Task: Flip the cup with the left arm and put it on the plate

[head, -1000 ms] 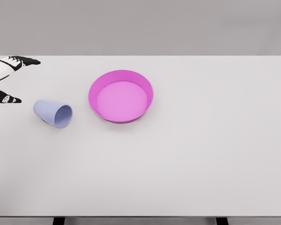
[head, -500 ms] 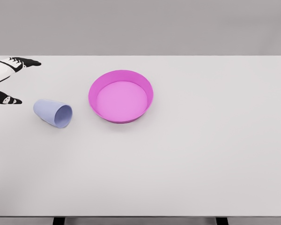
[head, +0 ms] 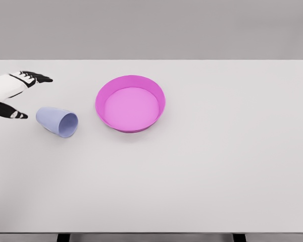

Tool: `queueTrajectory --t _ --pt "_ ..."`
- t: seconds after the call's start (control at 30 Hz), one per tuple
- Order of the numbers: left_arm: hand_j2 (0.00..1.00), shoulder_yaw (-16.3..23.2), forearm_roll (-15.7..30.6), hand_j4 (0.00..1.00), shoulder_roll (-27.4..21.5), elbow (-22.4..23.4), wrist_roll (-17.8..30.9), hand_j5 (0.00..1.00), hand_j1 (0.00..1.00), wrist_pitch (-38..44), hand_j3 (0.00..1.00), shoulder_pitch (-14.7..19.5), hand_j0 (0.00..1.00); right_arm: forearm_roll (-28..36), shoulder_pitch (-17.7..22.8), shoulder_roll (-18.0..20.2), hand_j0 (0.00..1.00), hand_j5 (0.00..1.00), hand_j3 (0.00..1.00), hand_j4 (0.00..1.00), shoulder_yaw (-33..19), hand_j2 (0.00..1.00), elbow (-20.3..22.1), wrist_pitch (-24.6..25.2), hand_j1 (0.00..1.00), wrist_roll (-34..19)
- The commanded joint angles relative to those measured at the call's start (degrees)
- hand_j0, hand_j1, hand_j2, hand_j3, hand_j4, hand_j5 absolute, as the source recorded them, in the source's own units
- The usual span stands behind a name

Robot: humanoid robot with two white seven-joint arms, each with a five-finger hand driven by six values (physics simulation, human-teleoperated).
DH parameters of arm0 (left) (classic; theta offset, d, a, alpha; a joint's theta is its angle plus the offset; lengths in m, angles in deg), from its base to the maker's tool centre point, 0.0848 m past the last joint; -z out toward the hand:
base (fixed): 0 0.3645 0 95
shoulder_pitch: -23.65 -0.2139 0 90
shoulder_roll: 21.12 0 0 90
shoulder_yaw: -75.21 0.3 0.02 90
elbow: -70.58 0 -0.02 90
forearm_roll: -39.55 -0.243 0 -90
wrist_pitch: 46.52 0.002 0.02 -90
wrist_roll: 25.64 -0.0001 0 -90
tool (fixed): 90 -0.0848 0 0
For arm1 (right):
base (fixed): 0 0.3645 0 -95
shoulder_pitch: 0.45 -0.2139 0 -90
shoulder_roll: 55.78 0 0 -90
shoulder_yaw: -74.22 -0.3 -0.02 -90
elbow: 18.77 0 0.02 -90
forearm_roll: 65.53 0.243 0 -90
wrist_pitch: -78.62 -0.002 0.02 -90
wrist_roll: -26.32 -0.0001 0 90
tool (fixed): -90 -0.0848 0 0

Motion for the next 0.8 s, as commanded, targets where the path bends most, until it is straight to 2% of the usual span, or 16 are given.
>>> queueTrajectory --t 0.0,0.2,0.4,0.47,0.77 --pt "1.0 0.09 -2.95 1.0 0.56 0.15 0.15 1.0 1.0 0.13 1.0 0.0 1.0 0.0 0.0 0.0 1.0 1.0 1.0 1.0 0.04 1.0 0.0 0.0 1.0 -0.01" --pt "1.0 2.29 -3.12 1.0 2.67 0.06 0.15 1.0 1.0 0.13 1.0 0.09 1.0 0.0 0.0 0.0 1.0 1.0 1.0 1.0 -0.04 1.0 0.0 0.0 1.0 -0.01" --pt "1.0 2.64 -3.12 1.0 4.25 -0.2 0.15 1.0 1.0 0.13 1.0 0.0 1.0 0.0 0.0 0.0 1.0 1.0 1.0 1.0 0.04 1.0 0.0 0.0 1.0 -0.01" --pt "1.0 5.45 -3.03 1.0 4.16 0.32 0.06 1.0 1.0 0.13 1.0 0.26 1.0 0.0 0.0 0.0 1.0 1.0 1.0 1.0 0.04 1.0 0.0 0.0 1.0 -0.01" --pt "1.0 6.33 -3.21 1.0 3.81 0.24 0.06 1.0 1.0 0.13 1.0 0.18 1.0 0.0 0.0 0.0 1.0 1.0 1.0 1.0 0.04 1.0 0.0 0.0 1.0 -0.01"
